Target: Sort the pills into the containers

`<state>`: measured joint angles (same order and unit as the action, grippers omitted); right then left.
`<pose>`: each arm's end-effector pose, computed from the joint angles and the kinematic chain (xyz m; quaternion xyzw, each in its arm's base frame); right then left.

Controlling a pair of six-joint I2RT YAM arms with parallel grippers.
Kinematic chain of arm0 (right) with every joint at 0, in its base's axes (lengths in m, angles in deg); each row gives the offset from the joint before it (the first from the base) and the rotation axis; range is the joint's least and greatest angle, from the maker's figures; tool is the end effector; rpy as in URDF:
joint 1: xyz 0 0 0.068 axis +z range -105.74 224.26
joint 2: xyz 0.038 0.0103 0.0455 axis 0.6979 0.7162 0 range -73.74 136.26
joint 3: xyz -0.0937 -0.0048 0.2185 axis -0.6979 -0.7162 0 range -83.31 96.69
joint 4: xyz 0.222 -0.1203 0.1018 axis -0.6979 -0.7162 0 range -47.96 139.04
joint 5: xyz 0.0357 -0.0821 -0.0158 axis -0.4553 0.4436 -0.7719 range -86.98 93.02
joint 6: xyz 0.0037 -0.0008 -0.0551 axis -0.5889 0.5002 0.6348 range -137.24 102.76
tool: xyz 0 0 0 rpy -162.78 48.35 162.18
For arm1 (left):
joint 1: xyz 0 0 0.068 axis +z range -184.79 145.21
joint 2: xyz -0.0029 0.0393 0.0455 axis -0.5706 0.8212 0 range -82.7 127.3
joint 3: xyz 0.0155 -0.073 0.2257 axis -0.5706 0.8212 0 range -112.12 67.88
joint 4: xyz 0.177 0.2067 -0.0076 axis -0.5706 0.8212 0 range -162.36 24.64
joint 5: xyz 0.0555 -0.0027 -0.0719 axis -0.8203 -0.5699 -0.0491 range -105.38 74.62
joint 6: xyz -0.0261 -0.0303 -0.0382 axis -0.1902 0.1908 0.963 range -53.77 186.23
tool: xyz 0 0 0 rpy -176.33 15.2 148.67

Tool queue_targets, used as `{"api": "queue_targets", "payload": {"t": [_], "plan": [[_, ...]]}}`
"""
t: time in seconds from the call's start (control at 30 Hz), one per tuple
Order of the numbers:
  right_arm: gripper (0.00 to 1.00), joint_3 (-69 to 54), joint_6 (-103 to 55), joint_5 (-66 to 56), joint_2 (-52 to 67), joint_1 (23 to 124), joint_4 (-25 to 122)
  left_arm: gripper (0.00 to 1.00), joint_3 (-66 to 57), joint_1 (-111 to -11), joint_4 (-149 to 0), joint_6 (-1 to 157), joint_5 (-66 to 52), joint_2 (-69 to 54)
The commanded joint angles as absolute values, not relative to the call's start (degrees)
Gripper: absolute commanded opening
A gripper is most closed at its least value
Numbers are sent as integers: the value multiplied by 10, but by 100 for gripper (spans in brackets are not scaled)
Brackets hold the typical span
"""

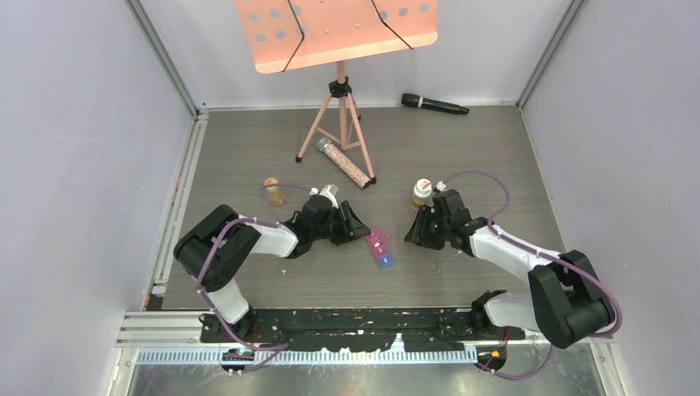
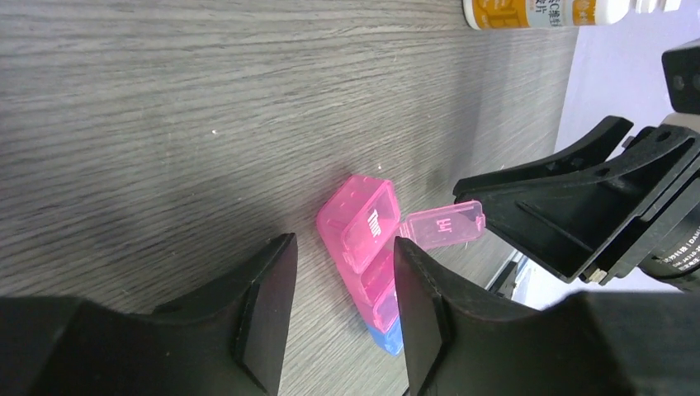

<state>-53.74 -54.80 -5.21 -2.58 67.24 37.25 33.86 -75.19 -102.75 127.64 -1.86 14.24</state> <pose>0.2230 0.1004 0.1143 0.0978 0.9421 0.2168 0.2362 0.2310 -0.2082 0.0788 -0.1031 0.8665 -0.4355 0.2209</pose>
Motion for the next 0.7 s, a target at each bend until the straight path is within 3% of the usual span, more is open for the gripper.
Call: {"api": "queue_targets", "payload": {"t": [0.0, 0.67], "plan": [[46, -540, -557, -72, -11, 672, 426, 48, 314, -767, -995, 1275, -31, 147], [45, -557, -575, -102, 28, 672, 483, 41, 274, -775, -881, 1301, -96, 156]]}}
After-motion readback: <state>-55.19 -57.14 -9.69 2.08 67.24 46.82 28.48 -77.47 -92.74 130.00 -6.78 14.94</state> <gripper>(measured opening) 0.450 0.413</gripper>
